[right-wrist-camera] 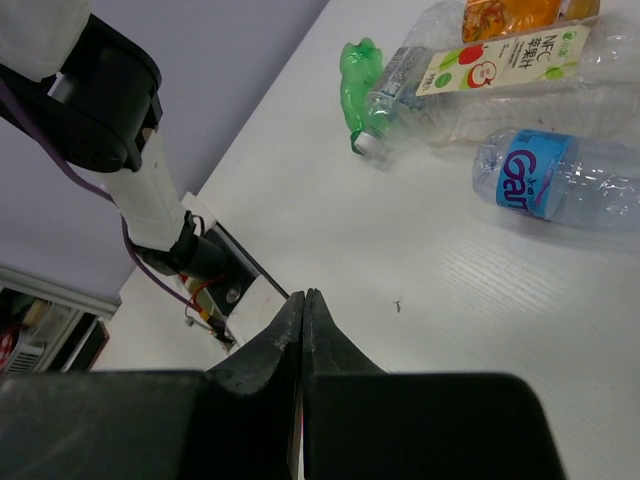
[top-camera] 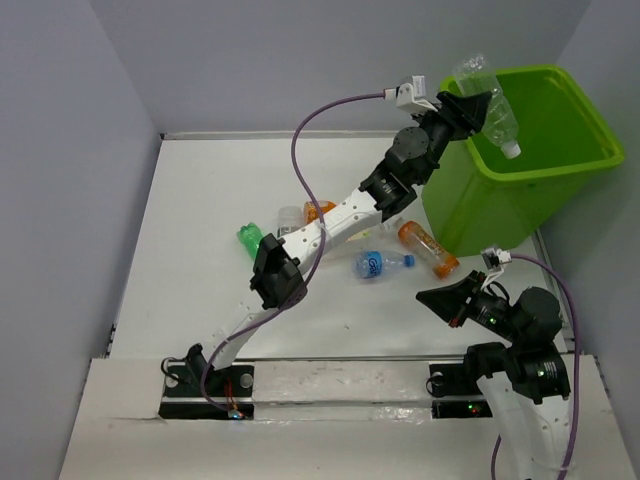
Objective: Put the plastic bottles in the bin
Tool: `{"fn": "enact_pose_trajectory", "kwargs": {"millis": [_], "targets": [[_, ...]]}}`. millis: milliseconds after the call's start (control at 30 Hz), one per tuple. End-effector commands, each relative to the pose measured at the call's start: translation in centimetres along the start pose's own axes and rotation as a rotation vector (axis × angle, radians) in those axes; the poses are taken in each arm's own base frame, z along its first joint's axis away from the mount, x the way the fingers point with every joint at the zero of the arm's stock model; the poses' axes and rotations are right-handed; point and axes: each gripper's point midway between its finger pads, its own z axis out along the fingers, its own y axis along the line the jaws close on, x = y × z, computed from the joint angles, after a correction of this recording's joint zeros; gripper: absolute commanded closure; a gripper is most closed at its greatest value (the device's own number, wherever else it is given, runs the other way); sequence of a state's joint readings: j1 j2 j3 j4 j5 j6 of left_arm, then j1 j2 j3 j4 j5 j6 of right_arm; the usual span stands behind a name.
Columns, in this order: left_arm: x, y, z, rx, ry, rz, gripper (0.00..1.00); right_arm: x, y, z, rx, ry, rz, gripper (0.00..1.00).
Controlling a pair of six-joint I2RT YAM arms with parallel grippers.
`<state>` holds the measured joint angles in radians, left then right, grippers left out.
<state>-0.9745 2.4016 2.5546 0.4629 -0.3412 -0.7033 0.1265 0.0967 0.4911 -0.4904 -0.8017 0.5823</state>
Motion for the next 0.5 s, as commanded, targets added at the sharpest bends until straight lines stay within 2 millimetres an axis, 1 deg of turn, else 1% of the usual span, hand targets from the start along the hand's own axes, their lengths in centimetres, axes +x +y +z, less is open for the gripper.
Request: {"fn": "enact_pose_trajectory", "kwargs": {"millis": [0, 33, 67, 100, 133, 167, 200, 233, 267, 300, 333, 367, 400, 433, 467], "targets": [[-6.2, -5.4, -0.1, 0.125, -0.175, -0.006, 0.32, -0.6, 1.3, -0.4, -0.033, -0.010, -0.042, 1.00], [-6.2, -5.5, -0.1, 0.129, -0.173, 0.022, 0.25, -0.7, 1.2, -0.4, -0.028, -0.014, -0.049, 1.00], [-6.5, -6.3, -0.3, 0.151, -0.169, 0.033, 0.08, -0.8, 1.3, -0.4, -0.027, -0.015, -0.052, 1.00], [-7.4, -7.1, -0.5, 0.164, -0.175, 0.060, 0.01, -0.8, 1.2, -0.4, -0.023, -0.017, -0.055, 1.00], [-7.2, -7.1, -0.5, 0.166, -0.165, 0.064, 0.01, -0.9, 1.2, -0.4, -0.020, -0.018, -0.056, 1.00], [-8.1, -8.2, -0.8, 0.183, -0.168, 0.102, 0.01, -1.0, 1.2, -0.4, -0.016, -0.019, -0.058, 1.00], [-8.8, -8.6, -0.9, 0.187, -0.170, 0.127, 0.01, -1.2, 1.2, -0.4, -0.014, -0.021, -0.061, 1.00], [-10.0, -9.5, -1.3, 0.189, -0.171, 0.178, 0.01, -1.4, 1.2, -0.4, -0.009, -0.024, -0.067, 1.00], [-10.4, -10.0, -1.6, 0.197, -0.160, 0.211, 0.01, -1.4, 1.1, -0.4, -0.006, -0.021, -0.067, 1.00], [-10.5, -10.0, -1.8, 0.185, -0.132, 0.255, 0.01, -1.5, 1.2, -0.3, -0.005, -0.019, -0.068, 1.00], [-11.8, -10.9, -2.6, 0.188, -0.119, 0.319, 0.01, -1.6, 1.2, -0.3, -0.004, -0.017, -0.067, 1.00], [-12.3, -11.0, -3.0, 0.175, -0.103, 0.356, 0.01, -1.7, 1.2, -0.3, -0.001, -0.018, -0.066, 1.00], [-10.5, -8.7, -3.5, 0.113, -0.019, 0.419, 0.01, -1.9, 1.1, -0.2, 0.006, -0.022, -0.065, 1.00], [-10.4, -7.7, -4.1, 0.078, 0.016, 0.458, 0.01, -2.0, 1.0, -0.2, 0.012, -0.024, -0.061, 1.00], [-13.4, -8.9, -5.5, 0.056, -0.003, 0.499, 0.01, -2.2, 0.8, 0.0, 0.019, -0.025, -0.053, 1.00]]}}
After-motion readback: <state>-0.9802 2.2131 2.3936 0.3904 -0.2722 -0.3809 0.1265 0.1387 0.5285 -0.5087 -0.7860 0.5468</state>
